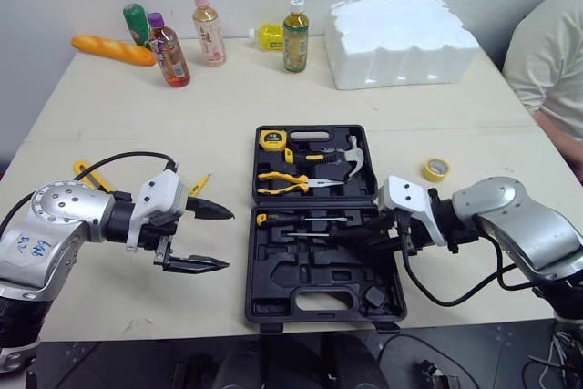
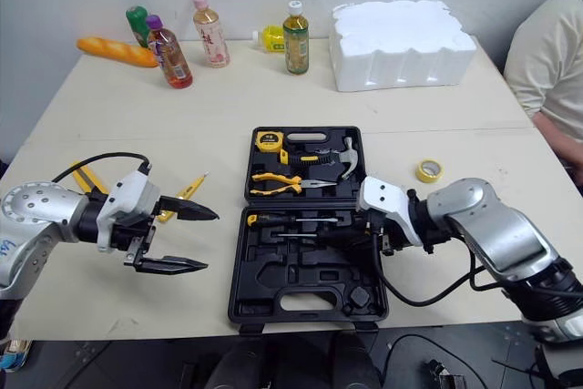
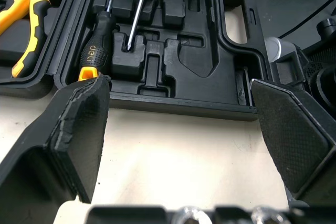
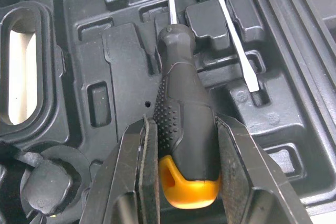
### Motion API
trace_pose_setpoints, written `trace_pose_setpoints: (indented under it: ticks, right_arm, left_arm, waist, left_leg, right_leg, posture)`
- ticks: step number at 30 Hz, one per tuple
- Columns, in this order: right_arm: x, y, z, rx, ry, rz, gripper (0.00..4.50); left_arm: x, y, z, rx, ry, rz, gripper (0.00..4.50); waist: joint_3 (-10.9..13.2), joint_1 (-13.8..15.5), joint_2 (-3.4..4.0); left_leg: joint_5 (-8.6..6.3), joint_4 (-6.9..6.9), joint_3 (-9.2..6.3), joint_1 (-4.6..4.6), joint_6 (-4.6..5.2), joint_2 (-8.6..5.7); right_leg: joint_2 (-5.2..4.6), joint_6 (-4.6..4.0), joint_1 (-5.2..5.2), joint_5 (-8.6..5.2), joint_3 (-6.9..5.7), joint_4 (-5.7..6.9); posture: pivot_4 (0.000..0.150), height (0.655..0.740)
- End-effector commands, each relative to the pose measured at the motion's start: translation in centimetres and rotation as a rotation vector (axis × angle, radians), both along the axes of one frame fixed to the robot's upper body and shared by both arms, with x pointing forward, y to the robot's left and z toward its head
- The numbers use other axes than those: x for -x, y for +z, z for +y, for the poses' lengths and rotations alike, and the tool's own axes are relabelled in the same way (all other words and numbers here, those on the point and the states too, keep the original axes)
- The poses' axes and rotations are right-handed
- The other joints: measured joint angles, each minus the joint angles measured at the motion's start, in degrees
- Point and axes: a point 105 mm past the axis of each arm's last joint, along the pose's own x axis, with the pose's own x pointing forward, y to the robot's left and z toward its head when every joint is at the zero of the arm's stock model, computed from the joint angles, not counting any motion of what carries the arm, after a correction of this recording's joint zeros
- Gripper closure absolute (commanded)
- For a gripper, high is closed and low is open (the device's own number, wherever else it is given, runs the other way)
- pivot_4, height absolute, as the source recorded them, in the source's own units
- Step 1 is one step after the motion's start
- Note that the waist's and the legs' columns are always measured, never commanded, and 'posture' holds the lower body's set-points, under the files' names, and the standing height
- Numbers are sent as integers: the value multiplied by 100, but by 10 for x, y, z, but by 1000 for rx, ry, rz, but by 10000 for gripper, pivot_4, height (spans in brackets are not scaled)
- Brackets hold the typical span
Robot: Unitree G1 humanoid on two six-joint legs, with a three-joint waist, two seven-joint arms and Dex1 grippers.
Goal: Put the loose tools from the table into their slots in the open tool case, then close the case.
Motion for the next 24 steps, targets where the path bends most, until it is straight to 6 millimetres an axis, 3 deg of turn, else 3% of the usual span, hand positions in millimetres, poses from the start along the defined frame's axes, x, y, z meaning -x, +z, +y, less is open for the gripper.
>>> trace_pose_setpoints:
  ticks: [1,4,6,8,14,17,22,23,24]
  right_arm:
    - [-6,15,6,-24,0,-67,29739]
    - [-7,23,8,-33,4,-91,17437]
    - [-8,29,9,-50,-1,-105,5573]
    - [-8,34,12,-86,10,-116,1629]
    - [-10,34,22,-206,53,-148,1629]
    - [-10,26,23,-278,71,-146,9766]
    - [-16,9,20,-312,40,-127,35158]
    - [-16,6,21,-314,38,-119,37831]
    - [-16,4,22,-317,40,-114,44495]
  left_arm:
    - [2,8,-7,17,-33,-36,0]
    - [2,9,-8,20,-36,-37,0]
    - [2,9,-9,23,-38,-37,0]
    - [1,9,-9,25,-38,-39,0]
    - [-2,9,-9,29,-34,-45,0]
    - [-2,10,-8,28,-30,-46,0]
    - [-3,11,-7,24,-25,-52,0]
    - [-3,11,-7,24,-25,-53,0]
    - [-4,11,-7,24,-25,-53,0]
  waist:
    - [0,-1,0]
    - [0,-1,0]
    - [0,3,0]
    - [0,5,0]
    - [0,-2,0]
    - [0,2,0]
    - [0,3,0]
    - [0,2,0]
    - [0,-1,0]
  left_leg:
    - [0,1,0,0,0,0]
    - [0,0,0,0,-1,0]
    - [0,-1,0,-1,-1,0]
    - [0,-2,0,-2,0,0]
    - [0,-1,3,-2,0,2]
    - [0,0,2,-2,-1,3]
    - [0,6,8,-2,0,1]
    - [0,7,8,-2,0,1]
    - [0,8,8,-2,0,2]
  right_leg:
    - [0,0,0,0,0,1]
    - [2,0,-1,0,0,1]
    - [2,0,-1,0,-1,-2]
    - [2,0,-2,0,-1,-5]
    - [8,0,-1,0,-1,-4]
    - [11,0,0,0,-6,-3]
    - [13,2,0,1,-25,2]
    - [13,2,0,1,-30,3]
    - [13,2,0,1,-33,4]
  posture:
    - [1500,7383]
    - [1500,7383]
    - [1500,7383]
    - [1500,7383]
    - [1500,7383]
    - [1500,7383]
    - [1500,7383]
    - [1500,7383]
    - [1500,7383]
